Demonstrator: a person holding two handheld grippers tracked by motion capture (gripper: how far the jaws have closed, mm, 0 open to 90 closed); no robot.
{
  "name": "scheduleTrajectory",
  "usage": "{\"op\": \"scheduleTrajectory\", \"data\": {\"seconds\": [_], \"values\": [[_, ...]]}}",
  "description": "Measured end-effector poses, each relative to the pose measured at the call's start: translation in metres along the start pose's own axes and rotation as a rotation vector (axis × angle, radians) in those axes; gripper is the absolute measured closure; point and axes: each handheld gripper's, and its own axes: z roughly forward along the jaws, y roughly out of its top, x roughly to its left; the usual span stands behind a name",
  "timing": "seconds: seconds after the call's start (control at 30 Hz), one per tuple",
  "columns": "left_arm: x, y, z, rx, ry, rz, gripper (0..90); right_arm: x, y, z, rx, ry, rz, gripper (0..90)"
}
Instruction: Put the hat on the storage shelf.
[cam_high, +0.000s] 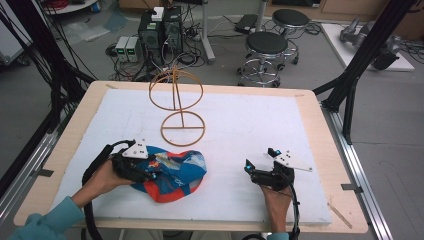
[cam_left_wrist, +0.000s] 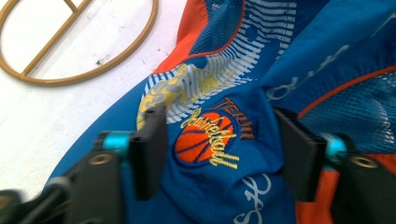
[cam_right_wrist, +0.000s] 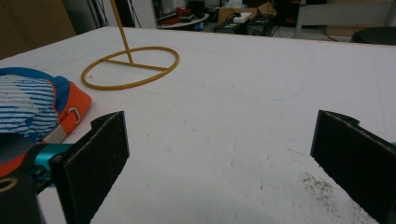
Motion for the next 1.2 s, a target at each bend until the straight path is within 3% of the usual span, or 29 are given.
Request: {"op": "scheduleTrajectory", "data": {"seconds": [0.13,0.3,0.4,0.73,0.97,1.13,1.2], "values": [[-0.001,0.001,0.002,0.027,0.026,0.016,50.8,0.0,0.0,0.0,0.0,0.0,0.0,3.3],[-0.007,0.003,0.005,0.034,0.012,0.018,37.5,0.0,0.0,0.0,0.0,0.001,0.001,3.3],[-0.008,0.004,0.006,0.041,0.024,0.029,37.5,0.0,0.0,0.0,0.0,0.001,0.001,3.3],[-0.005,0.004,0.005,0.056,0.078,0.024,62.0,0.0,0.0,0.0,0.0,0.0,0.001,3.3],[-0.005,0.004,0.002,0.052,0.061,0.014,82.8,0.0,0.0,0.0,0.001,0.0,0.004,3.3],[-0.004,0.005,-0.002,0.031,0.058,-0.013,85.2,-0.001,0.0,0.0,-0.002,0.0,-0.001,3.3],[-0.003,0.006,-0.006,-0.006,0.049,-0.048,85.5,-0.001,0.0,0.0,-0.003,0.001,0.001,3.3]]}}
